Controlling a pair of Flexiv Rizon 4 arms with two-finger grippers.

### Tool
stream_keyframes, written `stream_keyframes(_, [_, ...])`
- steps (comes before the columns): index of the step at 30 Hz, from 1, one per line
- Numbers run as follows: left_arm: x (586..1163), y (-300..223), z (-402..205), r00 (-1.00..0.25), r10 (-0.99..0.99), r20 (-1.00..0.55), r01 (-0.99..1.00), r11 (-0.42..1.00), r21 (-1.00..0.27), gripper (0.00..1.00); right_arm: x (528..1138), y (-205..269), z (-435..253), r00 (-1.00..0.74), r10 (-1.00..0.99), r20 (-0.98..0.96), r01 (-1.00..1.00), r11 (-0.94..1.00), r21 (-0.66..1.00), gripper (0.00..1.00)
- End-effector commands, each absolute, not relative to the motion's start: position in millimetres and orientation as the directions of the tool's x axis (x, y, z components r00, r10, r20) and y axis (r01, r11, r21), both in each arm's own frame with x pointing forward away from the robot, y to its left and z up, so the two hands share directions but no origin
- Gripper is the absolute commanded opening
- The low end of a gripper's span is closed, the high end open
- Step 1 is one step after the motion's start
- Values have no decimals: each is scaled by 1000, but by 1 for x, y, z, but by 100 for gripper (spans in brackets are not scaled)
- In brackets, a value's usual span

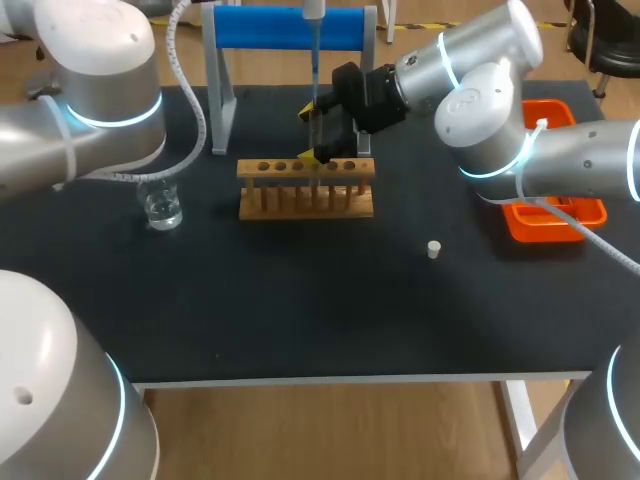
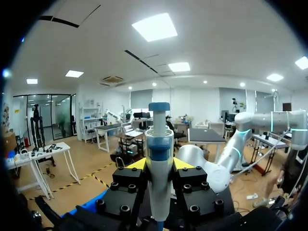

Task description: Invert the test tube, pick up the pipette, mount the tip to pipette, aspirate from beaker and dispense into the tube, eject the tip, return the pipette, and cap with the stopper.

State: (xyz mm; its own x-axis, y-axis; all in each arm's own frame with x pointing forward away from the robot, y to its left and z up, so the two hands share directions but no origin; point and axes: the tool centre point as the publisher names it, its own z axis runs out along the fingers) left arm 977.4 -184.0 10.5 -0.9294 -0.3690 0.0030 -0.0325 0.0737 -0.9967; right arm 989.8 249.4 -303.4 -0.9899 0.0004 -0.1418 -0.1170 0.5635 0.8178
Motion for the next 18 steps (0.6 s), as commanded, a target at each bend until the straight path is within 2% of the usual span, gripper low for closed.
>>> stream_keyframes(1, [980,-184,7,-929,-369,3,-29,65,-997,0,990,249,-303,-990,-1,-140,-116,565,817,100])
stream_keyframes(18, [982,-184,-5,-925,-379,23,-45,49,-998,0,990,249,-303,-990,-1,-140,-116,565,817,100])
